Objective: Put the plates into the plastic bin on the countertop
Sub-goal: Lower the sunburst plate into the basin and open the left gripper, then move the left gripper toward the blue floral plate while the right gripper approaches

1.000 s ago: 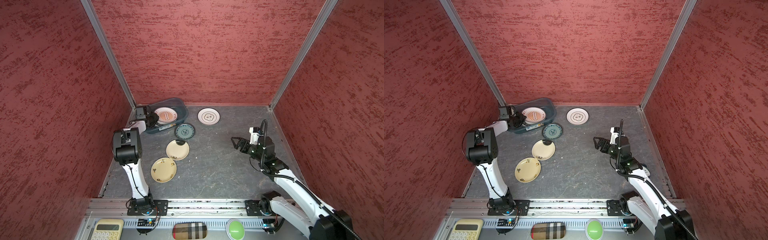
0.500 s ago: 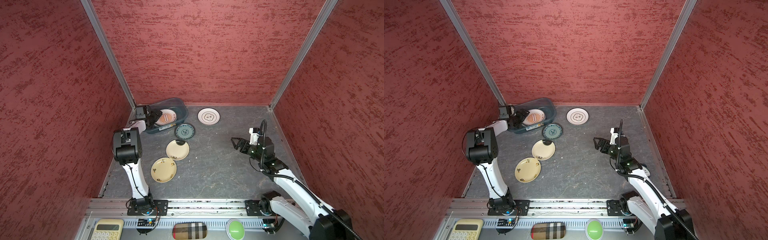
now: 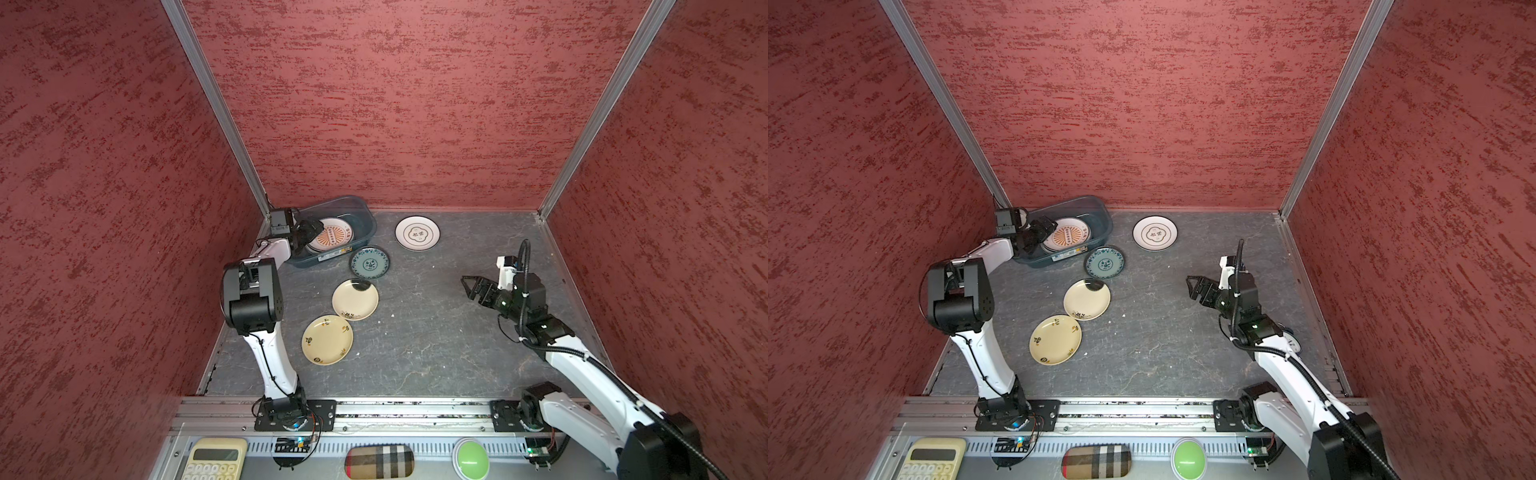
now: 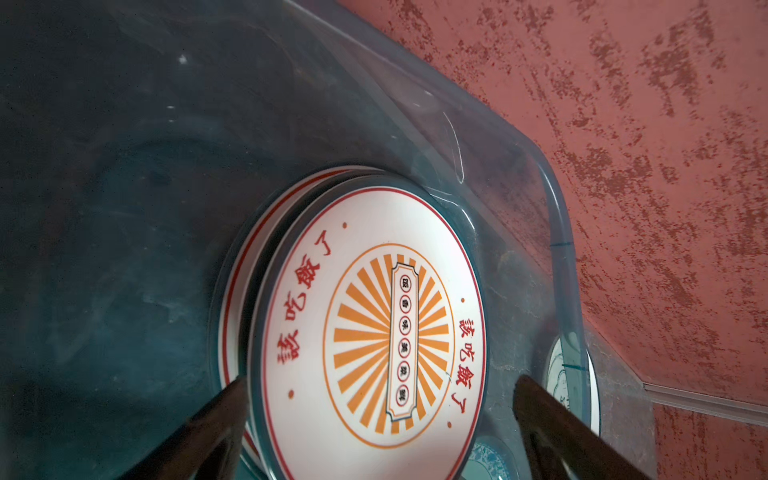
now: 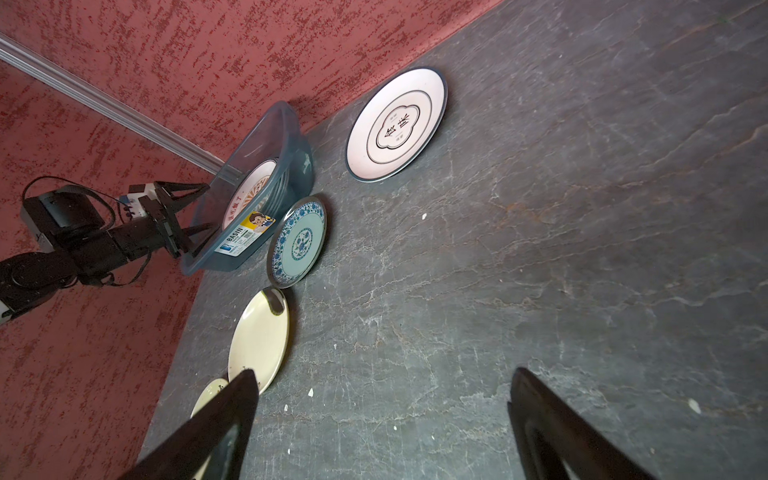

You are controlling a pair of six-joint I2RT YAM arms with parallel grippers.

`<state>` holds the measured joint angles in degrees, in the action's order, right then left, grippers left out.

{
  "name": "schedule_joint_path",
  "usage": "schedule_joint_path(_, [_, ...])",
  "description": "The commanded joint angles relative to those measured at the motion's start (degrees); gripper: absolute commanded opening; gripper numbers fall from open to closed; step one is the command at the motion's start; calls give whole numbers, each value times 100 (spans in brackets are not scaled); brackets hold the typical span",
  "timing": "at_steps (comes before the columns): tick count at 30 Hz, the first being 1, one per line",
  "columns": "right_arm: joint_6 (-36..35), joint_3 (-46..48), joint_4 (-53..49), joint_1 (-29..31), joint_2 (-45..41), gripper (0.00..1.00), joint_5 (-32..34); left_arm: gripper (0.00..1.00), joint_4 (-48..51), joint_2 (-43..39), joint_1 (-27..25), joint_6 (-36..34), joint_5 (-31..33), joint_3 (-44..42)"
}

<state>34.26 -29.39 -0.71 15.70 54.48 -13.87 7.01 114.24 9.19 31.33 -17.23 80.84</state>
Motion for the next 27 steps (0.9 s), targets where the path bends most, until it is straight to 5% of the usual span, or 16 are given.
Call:
schedule_joint_path(1, [-23, 3, 102, -3, 10, 95, -37, 100, 183, -187, -31, -189, 210, 171])
schedule_joint_path(13, [-34, 8, 112, 2, 19, 95, -80, 99, 161, -504, -109, -251, 369, 20])
schedule_joint_path(27, [71, -40, 1294, 3, 1200, 96, -822, 100, -1112, -2817, -898, -78, 1151, -2380])
